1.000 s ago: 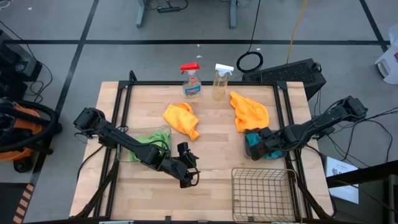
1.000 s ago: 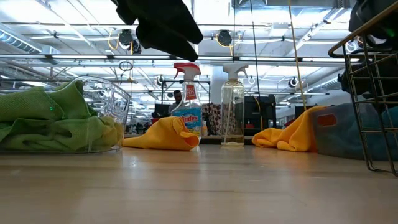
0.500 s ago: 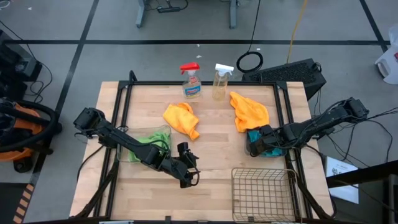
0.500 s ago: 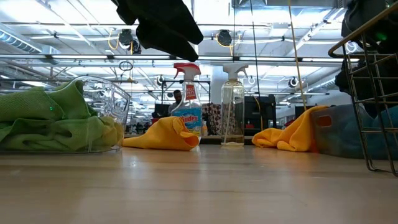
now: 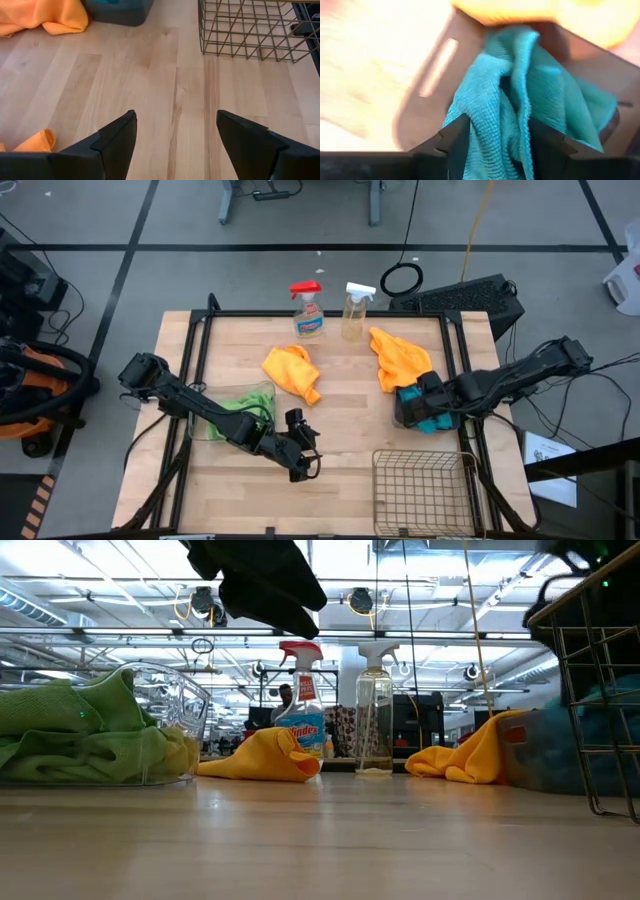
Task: Sort microfiber towel by color & place in baskets
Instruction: Put the blue microfiber cloth into the black bin
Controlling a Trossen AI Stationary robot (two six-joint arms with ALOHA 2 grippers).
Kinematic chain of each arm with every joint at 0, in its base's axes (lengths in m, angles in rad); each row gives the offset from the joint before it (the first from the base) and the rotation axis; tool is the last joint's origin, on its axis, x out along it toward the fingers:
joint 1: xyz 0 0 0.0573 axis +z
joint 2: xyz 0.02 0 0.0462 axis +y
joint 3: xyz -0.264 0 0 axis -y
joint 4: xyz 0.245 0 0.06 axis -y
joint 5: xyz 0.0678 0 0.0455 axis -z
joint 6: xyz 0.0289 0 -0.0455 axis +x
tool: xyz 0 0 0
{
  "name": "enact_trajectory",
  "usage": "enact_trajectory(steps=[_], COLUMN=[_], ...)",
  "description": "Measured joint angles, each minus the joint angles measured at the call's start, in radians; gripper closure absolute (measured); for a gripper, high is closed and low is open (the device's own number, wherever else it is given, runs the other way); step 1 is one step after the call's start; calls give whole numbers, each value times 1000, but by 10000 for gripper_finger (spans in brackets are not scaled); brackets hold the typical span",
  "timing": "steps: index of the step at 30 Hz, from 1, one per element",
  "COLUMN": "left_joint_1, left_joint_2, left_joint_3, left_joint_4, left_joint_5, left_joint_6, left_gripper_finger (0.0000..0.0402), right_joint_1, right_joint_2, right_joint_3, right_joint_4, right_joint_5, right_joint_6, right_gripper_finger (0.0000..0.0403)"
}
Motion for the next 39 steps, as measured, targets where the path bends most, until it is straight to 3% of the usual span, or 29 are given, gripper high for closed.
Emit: enact_trajectory(steps=[12,18,22,30,39], left_joint_1=[0,0,0,5,5], left_joint_2=[0,0,0,0,0], left_joint_3=[0,0,0,0,0], left_joint_4=[0,0,0,0,10], left_joint_5=[0,0,0,-1,-1], left_joint_6=[7,8,24,32,32], left_gripper_finger=[123,123,123,123,123], right_joint_1=[1,40,89,111,56], right_joint_2=[0,0,4,122,239], right_joint_3=[140,141,142,104,10], right_joint_4=[-161,-101,-35,-51,36], right_joint_5=[27,1,11,26,-2], right_joint_6=[-41,-58,-29,22,40], right_gripper_finger=[238,242,273,391,401])
